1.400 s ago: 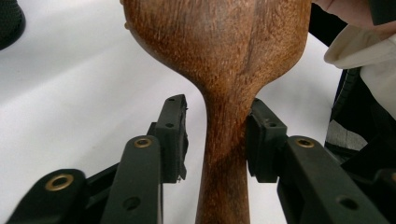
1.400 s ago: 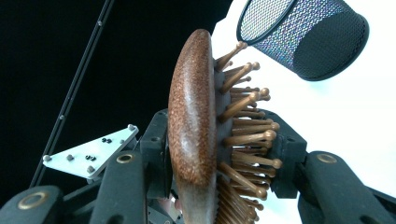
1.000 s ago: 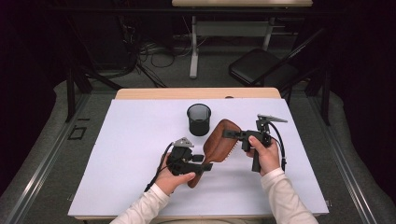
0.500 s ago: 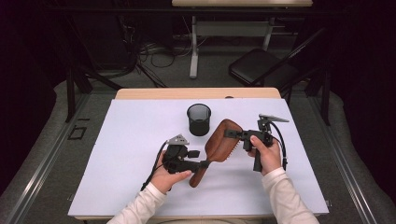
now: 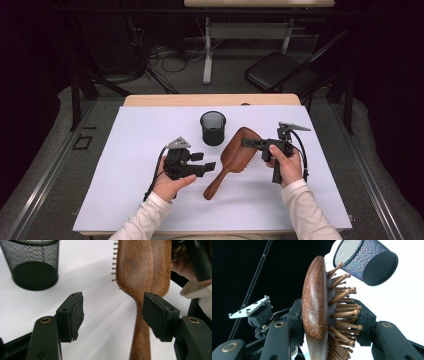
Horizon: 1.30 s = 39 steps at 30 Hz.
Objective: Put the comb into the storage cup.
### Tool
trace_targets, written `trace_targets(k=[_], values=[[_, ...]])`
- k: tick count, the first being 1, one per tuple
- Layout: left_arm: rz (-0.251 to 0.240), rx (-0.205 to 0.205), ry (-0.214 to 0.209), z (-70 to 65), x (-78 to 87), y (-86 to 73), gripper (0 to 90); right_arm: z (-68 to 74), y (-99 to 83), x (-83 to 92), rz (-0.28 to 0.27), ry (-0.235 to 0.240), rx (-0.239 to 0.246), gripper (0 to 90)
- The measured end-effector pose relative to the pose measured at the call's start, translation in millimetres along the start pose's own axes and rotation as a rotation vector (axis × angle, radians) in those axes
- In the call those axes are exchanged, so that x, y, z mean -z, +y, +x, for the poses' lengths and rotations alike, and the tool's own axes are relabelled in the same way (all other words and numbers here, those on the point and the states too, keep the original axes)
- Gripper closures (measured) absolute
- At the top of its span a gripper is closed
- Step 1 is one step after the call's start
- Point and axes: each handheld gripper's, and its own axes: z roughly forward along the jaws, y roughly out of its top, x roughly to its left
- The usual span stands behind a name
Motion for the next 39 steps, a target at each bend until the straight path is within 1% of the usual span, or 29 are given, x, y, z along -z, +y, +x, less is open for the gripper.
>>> trace_targets(k=[1,2,3,8,10,12,15,19,22,23,26,27,28,30,31,32,33,34,36,39], values=[[0.000,0.004,0.001,2.6,0.7,0.2,34.0,0.2,-0.3,-0.5,-0.013,0.005,-0.004,51.2],[0.000,0.004,0.001,2.6,0.7,0.2,34.0,0.2,-0.3,-0.5,-0.013,0.005,-0.004,51.2],[-0.002,-0.002,0.019,4.6,0.8,0.1,34.0,0.3,-0.2,-0.3,-0.015,0.006,-0.004,51.2],[0.012,-0.026,0.056,6.8,1.5,0.1,34.0,0.4,0.1,1.3,-0.014,0.002,-0.002,51.2],[0.009,-0.023,0.058,7.3,1.5,-0.1,34.1,0.6,0.2,1.6,-0.011,0.005,-0.007,51.2],[0.009,-0.019,0.075,8.8,3.2,-0.1,34.4,0.6,0.3,1.8,-0.011,0.006,-0.007,51.2],[0.003,-0.022,0.087,9.9,4.5,0.1,34.4,0.7,0.4,2.0,-0.013,0.005,-0.007,51.2],[-0.009,-0.026,0.092,12.5,7.3,0.6,33.8,0.4,0.5,2.2,-0.015,0.004,-0.005,51.2],[-0.019,-0.041,0.111,14.9,9.5,1.1,32.8,0.8,0.7,2.8,-0.018,0.004,-0.008,51.2],[-0.020,-0.052,0.114,16.0,10.2,1.2,32.2,0.6,0.9,3.4,-0.018,0.001,-0.006,51.2],[-0.020,-0.061,0.126,18.1,11.8,1.5,30.3,0.1,1.2,4.3,-0.025,0.002,-0.006,51.2],[-0.021,-0.064,0.134,18.9,12.1,1.6,28.7,0.0,1.5,5.1,-0.018,-0.001,-0.003,51.2],[-0.021,-0.060,0.152,19.0,12.0,1.6,26.8,0.1,1.7,5.3,-0.020,-0.001,-0.005,51.2],[-0.014,-0.061,0.159,20.2,12.6,1.7,25.4,0.0,1.7,5.5,-0.020,-0.002,-0.004,51.2],[-0.020,-0.042,0.161,22.4,13.9,1.5,25.1,0.0,1.8,5.5,-0.021,-0.004,-0.003,51.2],[-0.026,-0.030,0.169,23.4,14.5,1.5,24.5,0.0,1.8,5.5,-0.021,-0.007,-0.002,51.2],[-0.026,-0.030,0.169,23.4,14.5,1.5,23.8,0.0,1.8,5.5,-0.021,-0.007,-0.002,51.2],[-0.036,-0.015,0.164,26.3,16.2,1.6,23.0,-0.5,1.9,5.5,-0.023,-0.011,-0.001,51.2],[-0.046,-0.001,0.162,29.1,19.1,1.7,21.3,-0.8,2.1,6.0,-0.021,-0.010,-0.004,51.2],[-0.054,0.006,0.155,31.3,21.8,1.8,19.0,-1.2,2.2,6.0,-0.031,-0.010,-0.004,51.2]])
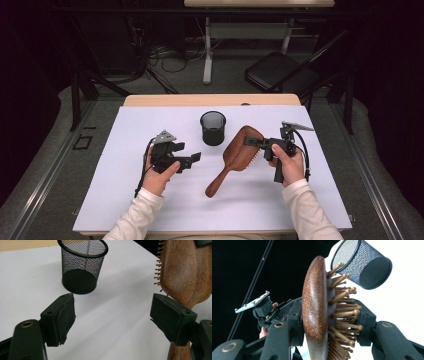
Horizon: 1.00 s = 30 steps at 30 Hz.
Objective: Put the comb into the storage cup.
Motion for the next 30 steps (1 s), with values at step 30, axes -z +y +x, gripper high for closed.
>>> trace_targets(k=[30], values=[[-0.024,0.003,0.033,15.9,12.9,1.3,16.5,-9.3,15.4,-1.9,-0.050,-0.068,-0.022,51.2]])
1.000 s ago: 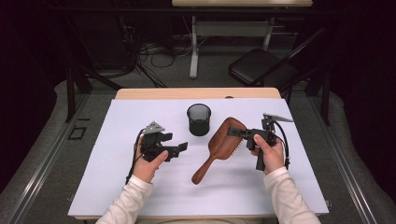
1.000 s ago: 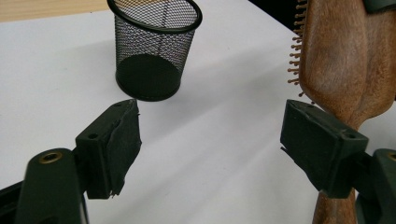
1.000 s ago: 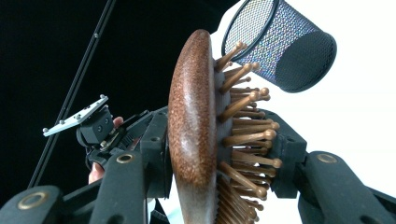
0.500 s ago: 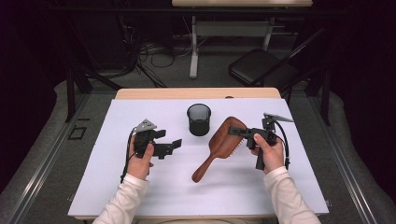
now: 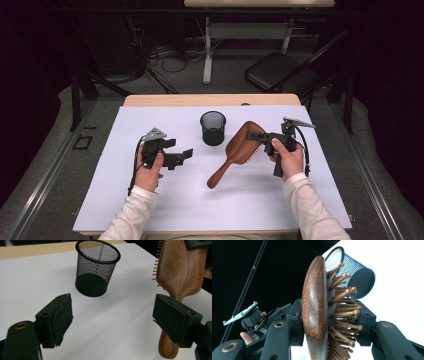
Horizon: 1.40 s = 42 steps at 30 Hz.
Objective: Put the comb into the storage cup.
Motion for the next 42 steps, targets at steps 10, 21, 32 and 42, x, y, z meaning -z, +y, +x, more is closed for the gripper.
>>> trace_targets(k=[10,21,32,42], values=[[0.002,0.003,-0.003,0.7,-0.4,-0.2,16.5,7.8,19.0,3.1,-0.030,-0.077,0.016,51.2],[0.001,0.002,-0.001,1.8,-0.1,-0.3,16.5,23.7,38.2,-1.3,-0.015,-0.136,0.046,51.2],[0.003,0.003,-0.001,1.9,1.1,-0.4,16.5,37.7,56.9,-6.0,-0.038,-0.149,0.055,51.2],[-0.003,0.005,0.005,2.8,3.7,-0.7,16.5,42.0,67.1,-9.8,-0.060,-0.144,0.037,51.2]])
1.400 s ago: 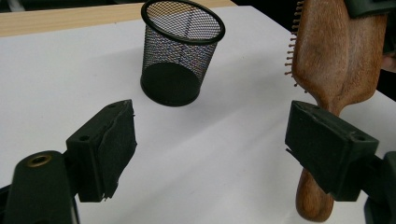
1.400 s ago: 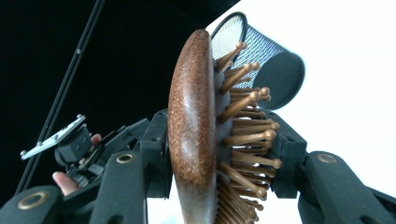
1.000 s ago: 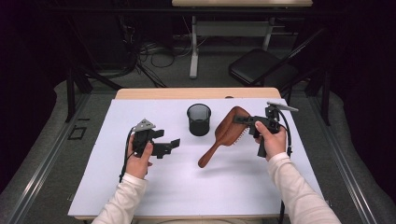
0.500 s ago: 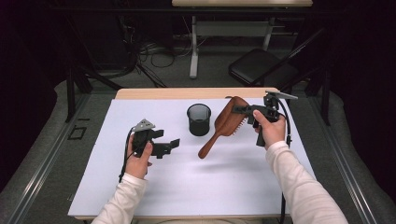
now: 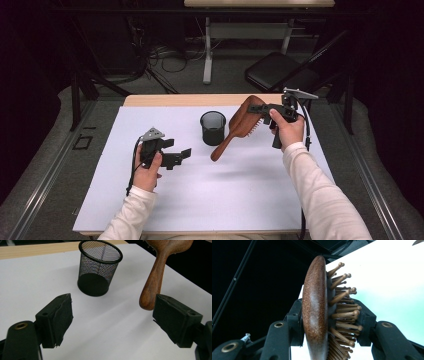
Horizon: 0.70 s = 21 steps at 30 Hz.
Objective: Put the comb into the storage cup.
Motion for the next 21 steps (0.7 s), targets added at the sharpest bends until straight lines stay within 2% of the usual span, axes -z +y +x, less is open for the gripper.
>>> trace_targets(k=[15,21], values=[[0.002,0.010,0.007,0.9,2.2,-1.3,16.5,8.2,10.5,-1.3,-0.004,-0.008,0.003,51.3],[-0.003,0.012,0.006,2.6,3.1,-1.2,16.5,12.8,13.3,-0.5,-0.021,-0.007,0.007,51.3]])
